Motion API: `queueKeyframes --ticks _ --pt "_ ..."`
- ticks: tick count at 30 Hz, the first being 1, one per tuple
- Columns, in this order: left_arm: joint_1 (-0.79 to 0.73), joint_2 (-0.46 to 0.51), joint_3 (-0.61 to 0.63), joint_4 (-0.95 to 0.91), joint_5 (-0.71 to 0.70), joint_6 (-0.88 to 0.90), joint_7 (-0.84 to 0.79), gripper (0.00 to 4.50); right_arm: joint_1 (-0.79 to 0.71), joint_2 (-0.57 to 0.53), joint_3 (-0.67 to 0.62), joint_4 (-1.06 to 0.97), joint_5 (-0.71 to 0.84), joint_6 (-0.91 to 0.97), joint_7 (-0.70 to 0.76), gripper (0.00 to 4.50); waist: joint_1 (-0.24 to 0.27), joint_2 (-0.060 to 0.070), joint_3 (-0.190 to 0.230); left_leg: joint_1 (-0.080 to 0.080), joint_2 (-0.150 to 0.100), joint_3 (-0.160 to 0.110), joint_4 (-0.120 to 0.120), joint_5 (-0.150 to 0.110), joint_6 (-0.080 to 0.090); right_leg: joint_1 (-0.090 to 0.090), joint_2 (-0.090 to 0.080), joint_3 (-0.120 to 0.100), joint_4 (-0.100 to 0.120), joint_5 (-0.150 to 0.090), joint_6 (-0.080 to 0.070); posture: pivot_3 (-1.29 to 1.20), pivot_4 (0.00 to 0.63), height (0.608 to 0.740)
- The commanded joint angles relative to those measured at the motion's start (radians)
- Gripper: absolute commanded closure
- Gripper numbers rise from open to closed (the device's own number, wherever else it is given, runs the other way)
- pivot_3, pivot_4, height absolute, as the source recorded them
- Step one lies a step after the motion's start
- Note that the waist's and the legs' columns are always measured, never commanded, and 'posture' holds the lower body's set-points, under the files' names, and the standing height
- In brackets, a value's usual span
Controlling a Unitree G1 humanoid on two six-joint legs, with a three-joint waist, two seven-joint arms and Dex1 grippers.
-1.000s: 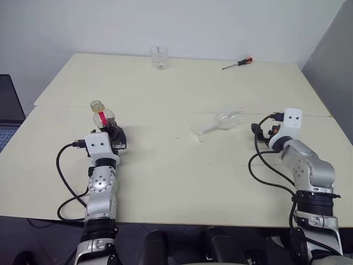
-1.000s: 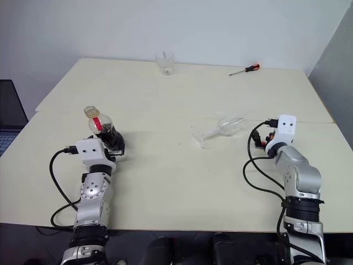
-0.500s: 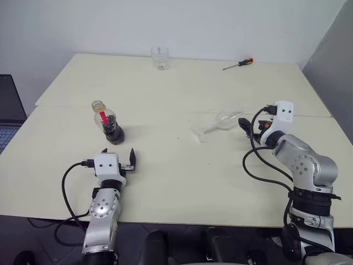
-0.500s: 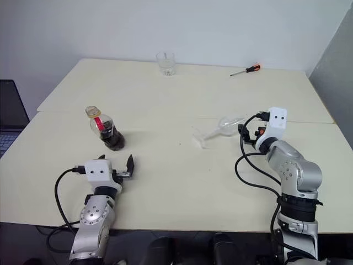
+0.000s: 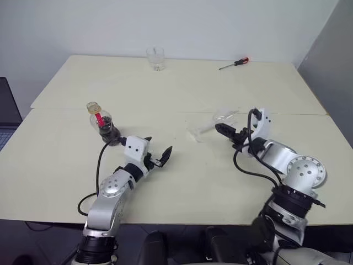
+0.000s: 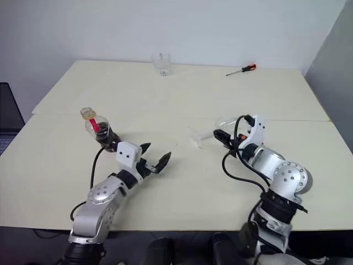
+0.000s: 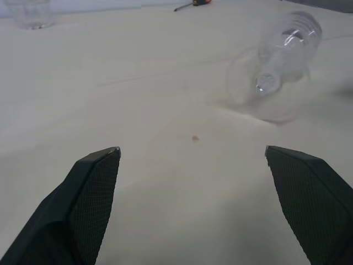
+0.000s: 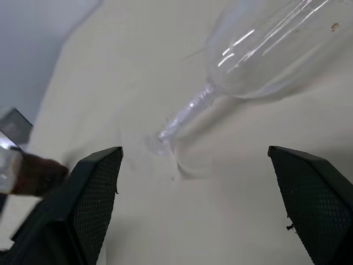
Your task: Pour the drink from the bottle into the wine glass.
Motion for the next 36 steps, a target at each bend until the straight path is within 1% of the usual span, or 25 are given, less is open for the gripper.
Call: queueKeyframes --ticks 1,5,8,10,17,20,26,36 --pt "-0.019 0.047 -0.017 -0.054 0.008 0.019 -0.048 0.05 -0.074 0.054 -0.067 0.046 0.027 -0.050 -0.073 0.00 -0.001 0.000 0.000 0.000 0.000 0.000 0.000 0.000 0.000 0.000 0.000 -0.001 0.000 0.001 -0.002 0.00 0.150 0.740" --pt "-0.029 0.082 -0.016 -0.075 0.011 0.030 -0.064 0.05 -0.101 0.086 -0.077 0.116 0.041 -0.099 -0.128 0.00 -0.001 0.000 0.000 -0.001 0.000 0.000 0.000 0.000 0.000 0.000 -0.001 -0.001 -0.001 0.001 -0.003 0.00 0.150 0.740" --pt "-0.040 0.106 0.035 -0.070 0.008 0.023 -0.055 0.05 -0.121 0.114 -0.103 0.166 0.069 -0.146 -0.186 0.00 -0.002 0.000 0.000 -0.001 0.000 0.000 0.000 0.000 0.000 0.000 -0.002 0.000 -0.001 0.001 -0.003 0.00 0.150 0.740" --pt "-0.039 0.134 0.038 -0.074 0.001 0.035 -0.080 0.05 -0.127 0.122 -0.112 0.194 0.095 -0.167 -0.216 0.00 -0.004 0.001 0.000 -0.001 0.000 0.000 0.000 0.000 0.000 0.000 -0.002 0.000 -0.001 0.001 -0.003 0.00 0.150 0.740" --pt "-0.027 0.182 0.028 -0.122 -0.033 0.101 -0.140 0.05 -0.140 0.149 -0.084 0.250 0.213 -0.214 -0.312 0.00 -0.006 0.001 0.000 -0.001 0.000 0.000 -0.002 0.000 0.000 0.000 -0.002 0.000 -0.001 0.001 -0.003 0.00 0.150 0.740" --pt "-0.023 0.177 0.024 -0.128 -0.028 0.106 -0.136 0.05 -0.136 0.171 -0.041 0.267 0.262 -0.235 -0.340 0.00 -0.006 0.001 0.000 -0.001 0.000 0.000 -0.002 0.000 0.000 0.000 -0.002 0.000 -0.001 0.001 -0.003 0.00 0.150 0.740" --pt "-0.027 0.167 0.011 -0.133 -0.018 0.111 -0.131 0.05 -0.124 0.167 0.037 0.330 0.334 -0.313 -0.369 0.00 -0.006 0.001 0.000 -0.001 0.000 -0.001 -0.002 0.000 0.000 0.000 -0.002 0.001 -0.001 0.000 -0.003 0.00 0.150 0.740" --pt "-0.024 0.166 0.004 -0.138 -0.013 0.115 -0.120 0.05 -0.131 0.132 0.146 0.467 0.360 -0.463 -0.336 0.00 -0.007 0.001 0.001 -0.001 0.001 -0.001 -0.002 0.000 0.000 0.000 -0.002 0.001 -0.001 0.000 -0.003 0.00 0.150 0.740"
